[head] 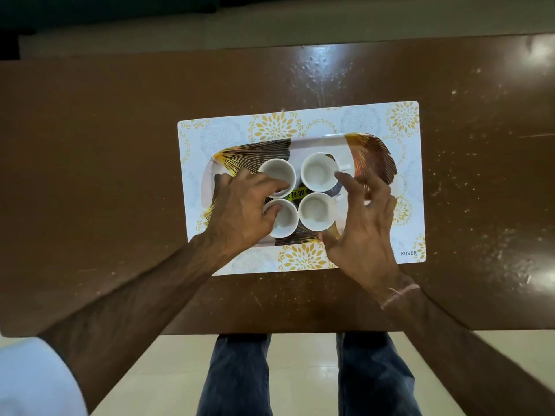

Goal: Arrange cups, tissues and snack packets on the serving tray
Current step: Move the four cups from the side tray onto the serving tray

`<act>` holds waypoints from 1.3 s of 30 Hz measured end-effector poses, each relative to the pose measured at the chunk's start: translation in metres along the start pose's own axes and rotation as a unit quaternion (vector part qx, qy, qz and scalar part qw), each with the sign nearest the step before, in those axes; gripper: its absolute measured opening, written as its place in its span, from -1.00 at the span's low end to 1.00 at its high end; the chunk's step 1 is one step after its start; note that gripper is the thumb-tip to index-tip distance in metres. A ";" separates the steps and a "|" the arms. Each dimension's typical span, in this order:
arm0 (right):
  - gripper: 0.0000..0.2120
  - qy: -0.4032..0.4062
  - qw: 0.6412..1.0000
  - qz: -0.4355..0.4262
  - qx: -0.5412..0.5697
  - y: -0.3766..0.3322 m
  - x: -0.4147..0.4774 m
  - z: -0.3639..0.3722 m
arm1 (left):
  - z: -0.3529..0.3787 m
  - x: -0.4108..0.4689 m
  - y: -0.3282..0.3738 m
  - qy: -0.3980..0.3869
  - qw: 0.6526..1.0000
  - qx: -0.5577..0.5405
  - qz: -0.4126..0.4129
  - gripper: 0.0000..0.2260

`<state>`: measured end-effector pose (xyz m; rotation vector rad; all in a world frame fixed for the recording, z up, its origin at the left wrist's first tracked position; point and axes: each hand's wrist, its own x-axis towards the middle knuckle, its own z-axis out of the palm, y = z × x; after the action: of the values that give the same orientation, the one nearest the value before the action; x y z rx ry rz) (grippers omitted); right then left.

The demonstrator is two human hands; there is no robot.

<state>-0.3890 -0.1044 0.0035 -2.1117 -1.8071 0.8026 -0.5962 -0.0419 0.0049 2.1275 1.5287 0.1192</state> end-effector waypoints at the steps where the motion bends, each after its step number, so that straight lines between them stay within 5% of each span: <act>1: 0.01 -0.018 0.999 -0.012 -0.026 -0.001 0.003 -0.001 | 0.001 0.000 0.001 0.000 1.000 0.011 0.005 -0.67; 6: -0.05 -0.106 0.993 -0.019 -0.050 -0.009 0.014 0.000 | 0.004 0.003 0.006 0.012 0.999 0.033 0.002 -0.71; 21: -0.11 -0.121 0.991 -0.039 -0.031 -0.005 0.017 0.001 | 0.004 0.004 0.011 0.035 0.999 0.012 0.007 -0.62; 27: -0.21 -0.070 0.996 -0.023 0.059 0.011 0.023 -0.018 | 0.002 0.018 0.034 0.110 0.994 0.011 0.012 -0.58; 39: -0.48 0.017 0.995 0.069 0.071 0.136 0.060 -0.112 | 0.059 0.122 0.161 -0.008 0.998 -0.008 0.062 -0.54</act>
<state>-0.2100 -0.0559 0.0096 -2.1619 -1.5525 0.8936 -0.3921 0.0104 -0.0007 2.2050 1.3822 0.1550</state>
